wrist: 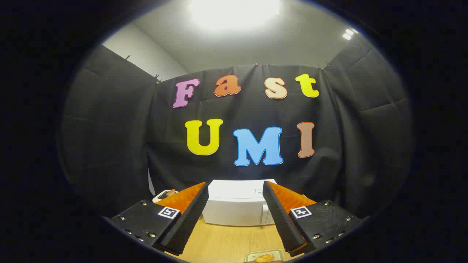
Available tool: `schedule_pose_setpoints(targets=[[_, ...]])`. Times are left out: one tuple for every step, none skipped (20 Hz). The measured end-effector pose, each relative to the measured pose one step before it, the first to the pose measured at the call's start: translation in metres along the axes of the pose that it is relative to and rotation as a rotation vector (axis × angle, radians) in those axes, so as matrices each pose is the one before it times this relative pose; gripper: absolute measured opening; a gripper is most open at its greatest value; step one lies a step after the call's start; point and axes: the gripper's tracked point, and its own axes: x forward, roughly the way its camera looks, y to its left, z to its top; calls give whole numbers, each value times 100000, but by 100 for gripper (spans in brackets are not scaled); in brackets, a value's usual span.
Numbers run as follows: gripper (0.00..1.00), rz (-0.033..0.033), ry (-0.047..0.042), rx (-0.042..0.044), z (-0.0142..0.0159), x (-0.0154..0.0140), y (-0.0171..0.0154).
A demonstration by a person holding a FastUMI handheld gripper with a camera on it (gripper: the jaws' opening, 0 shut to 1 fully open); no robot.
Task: Open the microwave, put the food inside, and close the microwave door.
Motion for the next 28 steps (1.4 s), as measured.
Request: schedule_pose_setpoints(targets=[[95,138,-53,21,-22,36,-29],[95,-60,-101,66,48,64,-31],[95,-256,-490,44,60,72,-140],[95,-305,-242,-549,-81,70,-20],[95,-64,-6,-793,-13,2,-25],[95,79,-97,-361,-83,57,96],[95,54,-92,71,41,115,96],[95,153,222,-311,-89,43,146],[95,210,219,-495,-26,52,114],[95,-236,-136,-317,-20,30,35],[95,-567,-369,-164,120,65,-54],[95,-300,-247,-429,-54,42,2],[95,-47,-80,-511,-18,1,1],[95,-193,-125,-198,-9,-17,-5],[95,-413,-242,272,-12,89,-59],[95,62,-43,69,-49,42,6],[95,182,79,-183,-34,16,52],[95,51,-105,-63,-65,72,6],[95,112,-131,21,-48,48,12],[95,282,-334,-179,-136,39,-31],[95,171,-527,-345,-103,115,-107],[95,-275,-649,-243,-228,133,-245],[95,-475,-1067,-30,-162,296,-294],[95,-816,-1289,-51,-206,316,-376],[95,-829,-1268,-454,-382,298,-445],[95,-606,-1467,-682,-552,340,-382],[95,-515,-1441,-848,-423,395,-354],[95,-633,-1696,-1392,-906,475,-412]])
